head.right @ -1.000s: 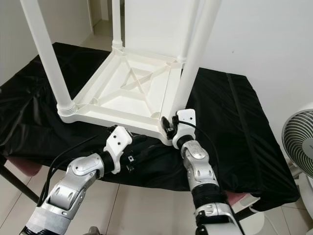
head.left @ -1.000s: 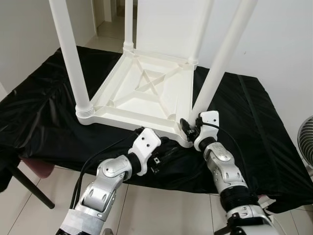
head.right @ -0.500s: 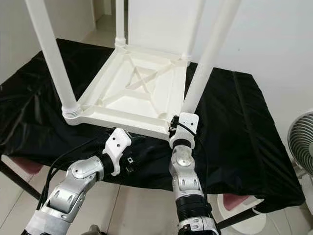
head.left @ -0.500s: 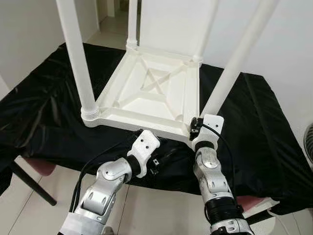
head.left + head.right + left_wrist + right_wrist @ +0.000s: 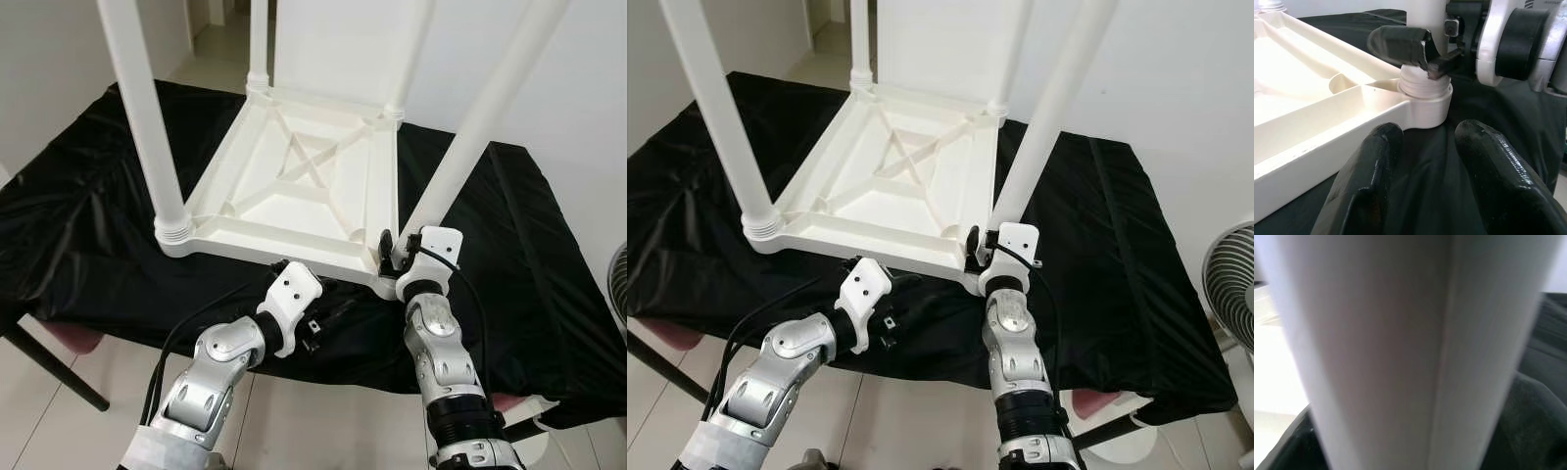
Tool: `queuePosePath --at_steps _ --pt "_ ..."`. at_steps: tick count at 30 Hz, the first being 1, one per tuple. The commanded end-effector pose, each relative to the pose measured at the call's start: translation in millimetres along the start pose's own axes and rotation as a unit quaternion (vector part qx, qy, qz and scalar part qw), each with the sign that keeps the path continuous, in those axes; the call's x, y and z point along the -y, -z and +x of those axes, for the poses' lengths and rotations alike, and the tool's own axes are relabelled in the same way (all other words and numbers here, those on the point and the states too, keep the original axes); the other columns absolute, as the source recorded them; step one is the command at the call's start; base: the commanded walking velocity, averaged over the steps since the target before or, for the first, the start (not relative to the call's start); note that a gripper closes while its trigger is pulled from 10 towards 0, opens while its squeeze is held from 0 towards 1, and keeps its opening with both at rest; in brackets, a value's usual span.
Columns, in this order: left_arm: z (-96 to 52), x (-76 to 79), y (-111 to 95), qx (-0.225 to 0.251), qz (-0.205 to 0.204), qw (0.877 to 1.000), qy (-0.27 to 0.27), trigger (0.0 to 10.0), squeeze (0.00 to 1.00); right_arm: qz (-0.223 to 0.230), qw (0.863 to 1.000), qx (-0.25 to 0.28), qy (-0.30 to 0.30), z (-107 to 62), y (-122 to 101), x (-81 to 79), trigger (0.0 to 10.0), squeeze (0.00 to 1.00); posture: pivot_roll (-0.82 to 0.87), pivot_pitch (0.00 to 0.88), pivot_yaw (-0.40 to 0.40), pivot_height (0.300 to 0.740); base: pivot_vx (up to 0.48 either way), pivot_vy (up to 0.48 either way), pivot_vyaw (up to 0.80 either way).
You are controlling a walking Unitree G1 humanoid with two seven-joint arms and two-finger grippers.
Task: Building children table
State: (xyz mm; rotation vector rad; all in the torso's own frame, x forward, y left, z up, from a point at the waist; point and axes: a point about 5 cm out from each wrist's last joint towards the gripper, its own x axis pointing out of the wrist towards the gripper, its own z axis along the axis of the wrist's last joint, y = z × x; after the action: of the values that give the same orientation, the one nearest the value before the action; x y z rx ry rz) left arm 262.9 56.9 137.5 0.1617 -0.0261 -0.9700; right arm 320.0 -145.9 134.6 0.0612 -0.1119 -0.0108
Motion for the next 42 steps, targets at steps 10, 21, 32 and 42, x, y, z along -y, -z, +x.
queuePosePath --at_steps 10,21,32,42 --pt "2.4 -1.6 -2.6 0.001 0.005 1.0 -0.014 10.0 0.0 -0.038 0.956 -0.037 -0.289 -0.2 -3.3 13.4 10.0 0.0 0.13 0.022 -0.081 0.74 0.0 0.0 0.0" --pt "1.8 -5.6 -5.9 0.003 0.011 1.0 -0.019 10.0 0.0 -0.073 0.917 -0.042 -0.389 21.6 -11.8 18.0 1.6 0.0 0.15 0.017 -0.081 0.74 0.0 0.0 0.0" --pt "0.4 -1.6 -4.0 0.004 0.014 1.0 -0.008 10.0 0.0 -0.072 0.902 -0.076 -0.419 25.0 -6.8 26.7 0.0 0.0 0.14 0.029 -0.099 0.74 0.0 0.0 0.0" --pt "3.1 -3.7 -4.9 0.007 0.019 1.0 -0.005 10.0 0.0 -0.058 0.927 -0.085 -0.36 28.7 3.7 27.2 0.0 0.0 0.14 0.035 -0.104 0.74 0.0 0.0 0.0"
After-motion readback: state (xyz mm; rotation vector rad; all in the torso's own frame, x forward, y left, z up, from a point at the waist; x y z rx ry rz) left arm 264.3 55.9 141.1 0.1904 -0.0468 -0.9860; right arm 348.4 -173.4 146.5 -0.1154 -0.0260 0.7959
